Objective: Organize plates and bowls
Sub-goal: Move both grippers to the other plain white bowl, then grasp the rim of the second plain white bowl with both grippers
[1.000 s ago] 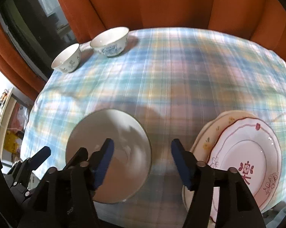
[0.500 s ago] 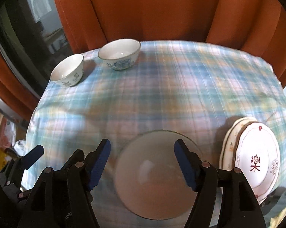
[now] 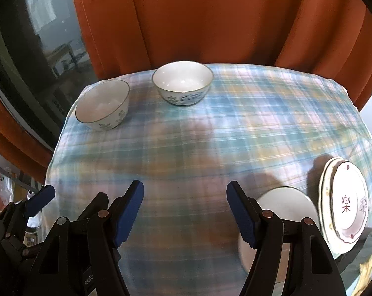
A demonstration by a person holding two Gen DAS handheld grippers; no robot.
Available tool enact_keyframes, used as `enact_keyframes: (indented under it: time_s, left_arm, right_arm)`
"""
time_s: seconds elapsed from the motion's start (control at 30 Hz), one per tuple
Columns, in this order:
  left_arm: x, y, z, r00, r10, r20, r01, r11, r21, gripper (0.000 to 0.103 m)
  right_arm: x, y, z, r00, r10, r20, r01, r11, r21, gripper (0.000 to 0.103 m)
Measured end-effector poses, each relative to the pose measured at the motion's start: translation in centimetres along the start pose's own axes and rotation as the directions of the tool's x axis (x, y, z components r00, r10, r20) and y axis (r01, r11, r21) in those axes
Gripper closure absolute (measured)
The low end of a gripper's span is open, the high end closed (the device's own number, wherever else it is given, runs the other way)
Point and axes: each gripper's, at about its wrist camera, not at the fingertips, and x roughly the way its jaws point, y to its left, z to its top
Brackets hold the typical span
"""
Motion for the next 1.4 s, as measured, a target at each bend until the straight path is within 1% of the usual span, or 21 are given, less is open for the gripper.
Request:
enact_keyframes:
  time_s: [0.13, 0.27, 0.37, 0.53, 0.67, 0.77, 0.93, 1.0, 1.07, 1.1, 1.17, 1.23, 1.33, 1.37, 1.4]
  left_arm:
    - [0.7, 1.6, 1.7, 1.000, -0.008, 0.011, 0.008, 1.000, -0.001, 0.019]
    - [1.4, 3.0, 3.2, 1.000, -0.006, 0.019, 0.006, 1.000, -0.024, 0.018]
    - [2.1, 4.0, 4.4, 0.999, 0.011, 0.030, -0.010, 0.999, -0.035, 0.017]
    - [3.3, 5.2, 7.0, 0.997, 0.059, 0.058, -0.057, 0.997, -0.043, 0.017]
    - [5.1, 5.8, 8.9, 0.993, 0.104, 0.049, -0.101, 0.993, -0.063, 0.017]
    - [6.8, 6.3, 10.2, 0.993, 0.113, 0.046, -0.109, 0.991, -0.073, 0.018]
    - [10.0, 7.1, 11.4, 0.990, 0.139, 0.014, -0.137, 0.986, -0.093, 0.028]
    - [10.9, 7.3, 11.7, 0.990, 0.141, 0.008, -0.139, 0.985, -0.100, 0.031]
    - [11.8, 7.2, 12.0, 0.990, 0.139, 0.000, -0.139, 0.985, -0.099, 0.038]
    - [12.2, 7.3, 12.1, 0.991, 0.136, -0.002, -0.136, 0.986, -0.099, 0.040]
    - [12.8, 7.2, 12.4, 0.991, 0.135, -0.008, -0.135, 0.986, -0.097, 0.040]
    - [13.3, 7.1, 12.5, 0.991, 0.132, -0.013, -0.133, 0.986, -0.098, 0.043]
    - [14.0, 6.9, 12.7, 0.992, 0.126, -0.031, -0.129, 0.987, -0.097, 0.059]
    - [14.3, 6.9, 12.8, 0.992, 0.118, -0.036, -0.121, 0.988, -0.097, 0.061]
    - [14.4, 6.9, 12.9, 0.993, 0.109, -0.037, -0.112, 0.989, -0.096, 0.064]
  right_arm:
    - [0.3, 1.7, 1.1, 1.000, -0.013, 0.008, 0.013, 1.000, 0.017, 0.030]
    - [0.9, 3.1, 2.6, 1.000, 0.010, 0.027, -0.010, 1.000, 0.023, 0.029]
    - [1.7, 4.2, 4.1, 0.999, 0.005, 0.038, -0.005, 1.000, 0.010, 0.025]
    - [3.6, 5.7, 6.6, 0.998, 0.035, 0.053, -0.036, 0.999, 0.017, 0.024]
    - [5.4, 6.8, 8.9, 0.997, 0.036, 0.068, -0.036, 0.999, 0.003, 0.024]
    - [7.1, 7.3, 10.6, 0.997, 0.031, 0.066, -0.031, 1.000, -0.006, 0.024]
    - [10.5, 7.6, 12.5, 0.998, 0.047, 0.047, -0.046, 0.999, -0.004, 0.025]
    - [11.9, 7.9, 12.9, 0.997, 0.067, 0.034, -0.067, 0.998, -0.007, 0.028]
    - [13.1, 8.3, 13.3, 0.996, 0.088, 0.021, -0.088, 0.996, -0.001, 0.036]
    - [13.5, 8.4, 13.4, 0.996, 0.092, 0.017, -0.092, 0.996, 0.000, 0.038]
    - [14.5, 8.6, 13.7, 0.995, 0.102, 0.009, -0.102, 0.995, 0.007, 0.044]
    - [15.1, 8.5, 13.8, 0.994, 0.108, 0.009, -0.108, 0.994, 0.012, 0.049]
    - [16.1, 8.5, 13.9, 0.992, 0.126, -0.002, -0.126, 0.992, 0.021, 0.060]
    - [16.6, 8.5, 14.0, 0.991, 0.133, -0.011, -0.132, 0.991, 0.022, 0.064]
    - [17.0, 8.4, 14.0, 0.990, 0.140, -0.017, -0.139, 0.990, 0.024, 0.064]
